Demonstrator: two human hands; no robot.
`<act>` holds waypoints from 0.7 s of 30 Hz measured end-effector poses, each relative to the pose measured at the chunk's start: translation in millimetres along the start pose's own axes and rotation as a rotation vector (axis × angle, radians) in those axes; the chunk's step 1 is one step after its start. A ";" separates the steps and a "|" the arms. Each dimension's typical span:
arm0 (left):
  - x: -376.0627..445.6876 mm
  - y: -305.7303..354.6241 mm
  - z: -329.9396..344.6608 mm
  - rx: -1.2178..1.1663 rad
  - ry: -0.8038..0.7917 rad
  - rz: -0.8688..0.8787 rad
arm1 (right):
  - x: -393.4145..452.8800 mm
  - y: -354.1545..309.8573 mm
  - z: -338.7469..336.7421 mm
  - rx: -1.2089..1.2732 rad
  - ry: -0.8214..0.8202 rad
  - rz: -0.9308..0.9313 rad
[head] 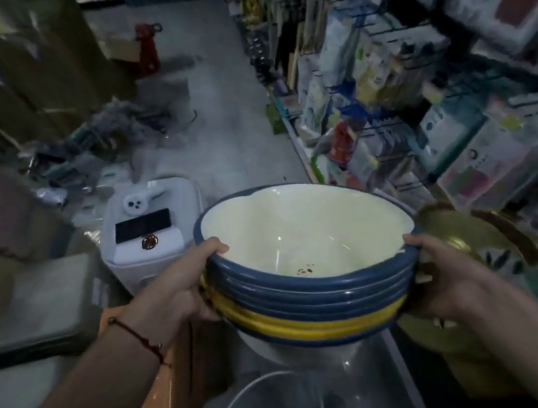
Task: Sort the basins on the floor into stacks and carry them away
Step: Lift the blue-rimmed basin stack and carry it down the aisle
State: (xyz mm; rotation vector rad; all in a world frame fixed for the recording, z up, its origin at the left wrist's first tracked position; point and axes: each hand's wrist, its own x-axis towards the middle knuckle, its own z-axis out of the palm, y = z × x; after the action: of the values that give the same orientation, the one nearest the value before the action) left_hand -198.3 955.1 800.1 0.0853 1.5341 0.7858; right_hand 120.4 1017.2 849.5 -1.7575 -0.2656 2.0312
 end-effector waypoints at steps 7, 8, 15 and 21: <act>88.2 116.1 6.2 -0.188 0.013 -0.008 | 94.8 -138.1 94.0 -0.150 -0.047 0.012; 103.2 136.4 7.7 -0.193 0.016 -0.015 | 109.5 -157.0 108.4 -0.152 -0.007 0.026; 177.8 273.4 13.6 -0.278 0.113 -0.062 | 202.2 -269.0 186.6 -0.151 0.072 0.041; 240.1 374.7 8.2 -0.343 0.197 -0.067 | 277.0 -369.7 274.3 -0.245 -0.090 0.065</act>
State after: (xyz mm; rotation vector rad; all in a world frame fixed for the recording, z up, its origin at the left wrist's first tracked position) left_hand -376.8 1362.7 789.5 -0.3030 1.5549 1.0155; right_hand -99.8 1505.3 805.8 -1.8398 -0.5103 2.2059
